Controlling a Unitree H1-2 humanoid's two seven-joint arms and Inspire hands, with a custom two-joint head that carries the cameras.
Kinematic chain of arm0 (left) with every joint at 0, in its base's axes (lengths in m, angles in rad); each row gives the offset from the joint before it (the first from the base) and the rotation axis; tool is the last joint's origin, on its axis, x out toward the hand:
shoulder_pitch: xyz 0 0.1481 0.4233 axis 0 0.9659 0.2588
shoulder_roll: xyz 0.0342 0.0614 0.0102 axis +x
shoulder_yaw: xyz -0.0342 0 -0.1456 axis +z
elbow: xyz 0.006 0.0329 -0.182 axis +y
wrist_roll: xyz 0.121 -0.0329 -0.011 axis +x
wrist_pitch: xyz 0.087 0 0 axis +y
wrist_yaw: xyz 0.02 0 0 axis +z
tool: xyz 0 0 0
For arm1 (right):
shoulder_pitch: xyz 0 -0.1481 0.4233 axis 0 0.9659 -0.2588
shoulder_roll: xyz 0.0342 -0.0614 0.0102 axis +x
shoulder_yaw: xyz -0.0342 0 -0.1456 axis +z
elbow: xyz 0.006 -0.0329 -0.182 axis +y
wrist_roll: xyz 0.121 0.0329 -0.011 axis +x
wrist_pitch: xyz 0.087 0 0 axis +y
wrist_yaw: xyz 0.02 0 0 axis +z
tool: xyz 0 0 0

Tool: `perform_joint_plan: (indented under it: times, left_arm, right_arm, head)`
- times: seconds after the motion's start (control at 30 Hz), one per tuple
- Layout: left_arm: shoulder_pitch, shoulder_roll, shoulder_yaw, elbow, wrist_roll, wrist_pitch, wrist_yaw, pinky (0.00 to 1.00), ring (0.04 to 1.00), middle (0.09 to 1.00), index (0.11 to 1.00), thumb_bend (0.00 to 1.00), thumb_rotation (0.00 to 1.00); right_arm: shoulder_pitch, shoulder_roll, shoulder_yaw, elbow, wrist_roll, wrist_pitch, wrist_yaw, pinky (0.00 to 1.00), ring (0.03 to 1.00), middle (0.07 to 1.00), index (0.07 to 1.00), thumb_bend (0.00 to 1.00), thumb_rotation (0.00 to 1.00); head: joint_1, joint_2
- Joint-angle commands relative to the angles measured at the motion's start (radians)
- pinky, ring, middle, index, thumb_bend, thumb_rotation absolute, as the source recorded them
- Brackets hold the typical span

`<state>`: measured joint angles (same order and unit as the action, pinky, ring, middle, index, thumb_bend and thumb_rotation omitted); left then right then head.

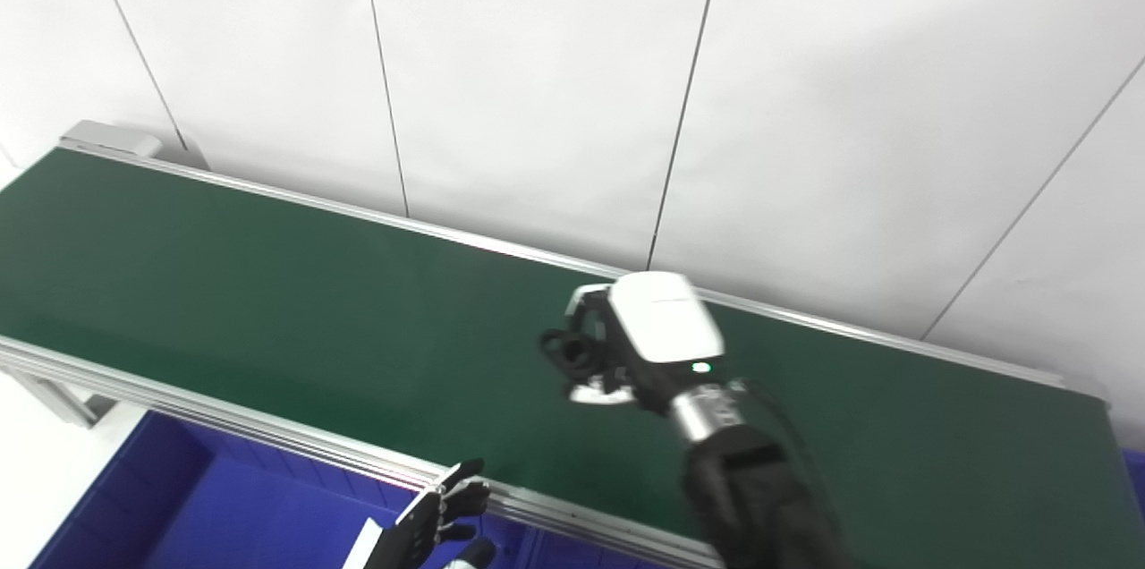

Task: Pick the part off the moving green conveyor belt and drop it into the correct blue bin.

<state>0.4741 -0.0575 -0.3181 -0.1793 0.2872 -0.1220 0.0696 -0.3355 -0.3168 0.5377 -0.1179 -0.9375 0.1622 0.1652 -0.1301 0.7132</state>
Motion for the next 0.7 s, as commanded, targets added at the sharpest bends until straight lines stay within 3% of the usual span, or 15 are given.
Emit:
perform_joint_plan:
  times: [0.0, 0.1, 0.17, 0.23, 0.27, 0.33, 0.47, 0.67]
  left_arm:
    - [-0.007, -0.026, -0.018, -0.045, -0.018, -0.016, -0.008, 0.77, 0.817, 0.837, 0.897, 0.54, 0.79]
    - [-0.002, -0.01, -0.005, -0.067, -0.052, 0.0, -0.028, 0.78, 0.821, 0.845, 0.906, 0.52, 0.8]
    - [0.002, 0.0, 0.004, -0.093, -0.085, 0.027, -0.046, 0.85, 0.866, 0.874, 0.934, 0.51, 0.8]
    - [0.005, 0.008, 0.015, -0.12, -0.097, 0.053, -0.056, 0.82, 0.875, 0.89, 0.95, 0.5, 0.83]
    - [0.006, 0.01, 0.02, -0.131, -0.101, 0.062, -0.059, 0.73, 0.813, 0.881, 0.949, 0.5, 0.83]
    - [0.002, 0.023, 0.032, -0.155, -0.106, 0.075, -0.07, 0.81, 0.848, 0.889, 0.959, 0.49, 0.86]
    - [-0.009, 0.038, 0.054, -0.201, -0.147, 0.114, -0.094, 0.93, 0.902, 0.9, 0.974, 0.49, 0.9]
    - [-0.025, 0.051, 0.079, -0.255, -0.146, 0.188, -0.108, 0.94, 0.902, 0.897, 0.983, 0.54, 0.95]
  right_arm:
    - [0.015, -0.042, 0.0, -0.075, -0.017, -0.066, 0.028, 0.12, 0.174, 0.261, 0.487, 0.51, 0.13]
    - [0.064, -0.108, 0.002, -0.15, -0.043, -0.091, 0.072, 0.12, 0.174, 0.262, 0.487, 0.52, 0.12]
    - [0.114, -0.15, 0.001, -0.204, -0.057, -0.116, 0.095, 0.11, 0.154, 0.235, 0.487, 0.52, 0.12]
    - [0.161, -0.182, 0.001, -0.256, -0.061, -0.138, 0.125, 0.09, 0.139, 0.215, 0.485, 0.52, 0.12]
    - [0.18, -0.192, 0.0, -0.277, -0.062, -0.146, 0.142, 0.09, 0.139, 0.221, 0.484, 0.52, 0.12]
    - [0.225, -0.209, -0.001, -0.336, -0.06, -0.146, 0.206, 0.09, 0.144, 0.236, 0.483, 0.52, 0.12]
    - [0.302, -0.2, -0.008, -0.412, -0.063, -0.131, 0.294, 0.07, 0.128, 0.212, 0.484, 0.52, 0.12]
    - [0.421, -0.161, 0.002, -0.448, -0.095, -0.152, 0.318, 0.09, 0.136, 0.221, 0.485, 0.52, 0.12]
  head:
    - [0.001, 0.001]
    - [-0.066, 0.021]
    - [-0.11, 0.038]
    - [-0.153, 0.059]
    - [-0.153, 0.059]
    - [-0.193, 0.091]
    - [-0.221, 0.14]
    - [-0.242, 0.203]
